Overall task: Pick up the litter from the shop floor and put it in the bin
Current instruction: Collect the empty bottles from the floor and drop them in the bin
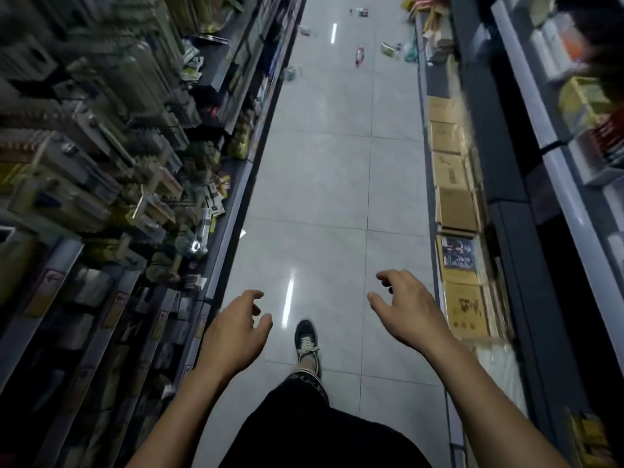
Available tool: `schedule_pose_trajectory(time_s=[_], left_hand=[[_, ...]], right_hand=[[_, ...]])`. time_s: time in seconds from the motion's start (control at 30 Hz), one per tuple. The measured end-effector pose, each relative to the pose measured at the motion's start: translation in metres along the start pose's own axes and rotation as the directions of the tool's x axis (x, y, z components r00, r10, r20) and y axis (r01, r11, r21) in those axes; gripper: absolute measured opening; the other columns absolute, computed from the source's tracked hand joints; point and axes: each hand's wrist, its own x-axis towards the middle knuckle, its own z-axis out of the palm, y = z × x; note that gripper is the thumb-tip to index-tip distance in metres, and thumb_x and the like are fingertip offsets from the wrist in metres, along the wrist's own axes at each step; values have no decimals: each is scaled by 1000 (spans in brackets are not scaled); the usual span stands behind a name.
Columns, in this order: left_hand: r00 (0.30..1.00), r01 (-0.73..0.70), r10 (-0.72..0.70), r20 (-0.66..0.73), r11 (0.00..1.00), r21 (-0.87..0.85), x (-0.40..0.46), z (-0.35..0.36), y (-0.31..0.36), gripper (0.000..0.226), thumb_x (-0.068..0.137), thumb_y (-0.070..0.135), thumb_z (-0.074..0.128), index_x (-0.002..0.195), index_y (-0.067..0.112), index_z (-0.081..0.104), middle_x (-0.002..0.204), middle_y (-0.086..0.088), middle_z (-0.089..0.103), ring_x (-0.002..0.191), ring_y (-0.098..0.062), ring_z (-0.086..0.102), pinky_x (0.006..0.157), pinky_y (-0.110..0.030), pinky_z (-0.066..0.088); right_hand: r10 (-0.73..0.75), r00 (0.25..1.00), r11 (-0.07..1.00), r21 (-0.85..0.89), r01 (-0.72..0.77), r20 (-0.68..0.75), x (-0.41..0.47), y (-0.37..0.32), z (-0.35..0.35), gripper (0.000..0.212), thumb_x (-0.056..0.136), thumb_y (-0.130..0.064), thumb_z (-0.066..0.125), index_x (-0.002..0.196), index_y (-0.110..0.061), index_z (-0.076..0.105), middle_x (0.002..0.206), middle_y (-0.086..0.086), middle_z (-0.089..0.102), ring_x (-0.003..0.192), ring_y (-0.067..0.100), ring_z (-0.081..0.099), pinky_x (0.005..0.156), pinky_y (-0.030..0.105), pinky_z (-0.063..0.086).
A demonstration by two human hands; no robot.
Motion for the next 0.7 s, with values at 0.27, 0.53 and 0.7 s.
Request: schedule_pose_trajectory(time_s=[0.27,0.53,0.7], left_hand=[[995,-98,97,33,995,27,157,-54,36,46,94,46,53,138,32,48,110,15,61,92,-5,62,81,-37,54],[966,-253,248,67,963,87,296,-86,112,45,94,46,52,137,33,48,113,14,63,94,-8,63,82,-38,55],[943,-327,317,100,939,106,373,-81,170,46,94,46,51,138,33,47,115,14,62,95,-7,62,82,-39,56]], right_hand=[[83,996,996,-15,-84,-24,113,-43,-33,49,95,-47,55,138,-24,52,130,-4,56,117,13,54,96,35,49],[212,976,977,35,-210,-59,199,-43,-64,48,96,-48,54,138,-25,52,129,-5,56,115,13,55,91,33,49],[260,963,963,99,-252,-74,263,-17,-87,46,95,-48,55,136,-26,53,128,-6,56,116,13,54,92,35,48]])
